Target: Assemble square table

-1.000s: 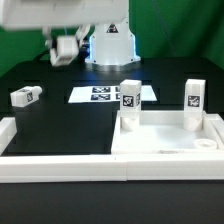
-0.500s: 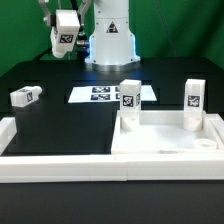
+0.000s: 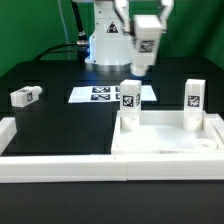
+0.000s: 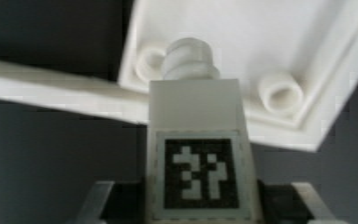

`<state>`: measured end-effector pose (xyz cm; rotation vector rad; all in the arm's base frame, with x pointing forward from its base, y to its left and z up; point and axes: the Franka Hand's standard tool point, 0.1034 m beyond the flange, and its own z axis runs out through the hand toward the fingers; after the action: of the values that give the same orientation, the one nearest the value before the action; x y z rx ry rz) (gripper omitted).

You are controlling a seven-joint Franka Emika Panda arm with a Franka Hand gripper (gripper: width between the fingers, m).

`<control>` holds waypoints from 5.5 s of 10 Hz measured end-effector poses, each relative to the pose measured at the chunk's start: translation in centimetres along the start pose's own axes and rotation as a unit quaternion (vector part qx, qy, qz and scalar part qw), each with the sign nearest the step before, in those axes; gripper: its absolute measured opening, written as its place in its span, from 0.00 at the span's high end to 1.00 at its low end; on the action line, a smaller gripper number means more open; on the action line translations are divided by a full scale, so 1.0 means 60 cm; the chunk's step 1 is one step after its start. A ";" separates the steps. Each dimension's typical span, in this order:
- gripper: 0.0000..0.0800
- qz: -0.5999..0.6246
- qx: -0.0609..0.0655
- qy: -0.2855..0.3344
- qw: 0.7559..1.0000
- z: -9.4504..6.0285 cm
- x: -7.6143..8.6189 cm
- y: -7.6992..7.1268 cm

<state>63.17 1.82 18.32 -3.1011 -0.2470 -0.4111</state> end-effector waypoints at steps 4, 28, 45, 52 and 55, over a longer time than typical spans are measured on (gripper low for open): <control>0.64 0.010 -0.031 0.115 0.993 0.015 0.031 -0.013; 0.64 -0.029 0.023 0.152 0.988 0.150 0.014 -0.127; 0.23 -0.017 0.014 0.198 0.980 0.189 0.028 -0.134; 0.19 -0.016 0.015 0.193 0.981 0.188 0.028 -0.134; 0.19 -0.004 0.032 0.131 0.991 0.159 0.040 -0.124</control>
Offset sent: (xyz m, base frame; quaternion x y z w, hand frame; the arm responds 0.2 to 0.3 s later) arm 0.0000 0.0000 0.0000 0.0000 0.1938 0.0000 0.9810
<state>66.78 9.75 9.60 -2.9408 -0.2637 -0.7840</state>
